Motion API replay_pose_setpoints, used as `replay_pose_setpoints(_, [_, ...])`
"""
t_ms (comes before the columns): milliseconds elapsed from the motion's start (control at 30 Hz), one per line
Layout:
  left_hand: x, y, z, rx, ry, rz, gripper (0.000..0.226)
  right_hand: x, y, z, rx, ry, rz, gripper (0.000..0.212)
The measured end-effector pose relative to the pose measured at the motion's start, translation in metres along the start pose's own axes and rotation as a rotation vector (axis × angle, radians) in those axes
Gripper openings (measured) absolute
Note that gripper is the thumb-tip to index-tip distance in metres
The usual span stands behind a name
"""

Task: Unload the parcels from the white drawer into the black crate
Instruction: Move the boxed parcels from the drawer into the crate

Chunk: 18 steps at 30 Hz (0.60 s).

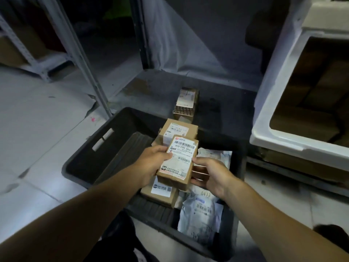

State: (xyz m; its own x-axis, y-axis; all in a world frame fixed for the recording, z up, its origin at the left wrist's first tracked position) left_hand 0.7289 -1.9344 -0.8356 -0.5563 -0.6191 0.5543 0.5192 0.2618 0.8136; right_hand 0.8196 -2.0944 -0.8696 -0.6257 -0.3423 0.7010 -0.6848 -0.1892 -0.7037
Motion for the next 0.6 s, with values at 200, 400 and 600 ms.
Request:
replay_pose_setpoints(200, [-0.033,-0.026,0.009,-0.068,0.006,0.051,0.022,-0.03,0.02,-0.015,0.039,0.011,-0.064,0.021])
replay_pose_setpoints(400, [-0.06,-0.046,0.005,-0.11,0.022,0.07,0.024,-0.056,0.039,-0.021,0.052,0.019,-0.106,0.021])
replay_pose_setpoints(600, [-0.073,-0.059,-0.004,-0.131,0.033,0.006,0.031,-0.068,0.05,-0.021,0.03,0.075,-0.088,0.006])
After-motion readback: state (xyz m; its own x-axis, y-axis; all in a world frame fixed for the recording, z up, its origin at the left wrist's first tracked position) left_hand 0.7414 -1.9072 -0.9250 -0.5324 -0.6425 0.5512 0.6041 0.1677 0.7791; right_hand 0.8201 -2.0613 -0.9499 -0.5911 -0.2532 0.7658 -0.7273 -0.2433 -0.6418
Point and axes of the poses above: each hand's wrist, its own x-axis away from the middle knuckle, its own z-axis out of the back of the hand, y = z × x, the point moved 3 cm from there along -x, towards the middle knuckle, and after that the axes turned 9 degrees about y, right-handed, at the moved point
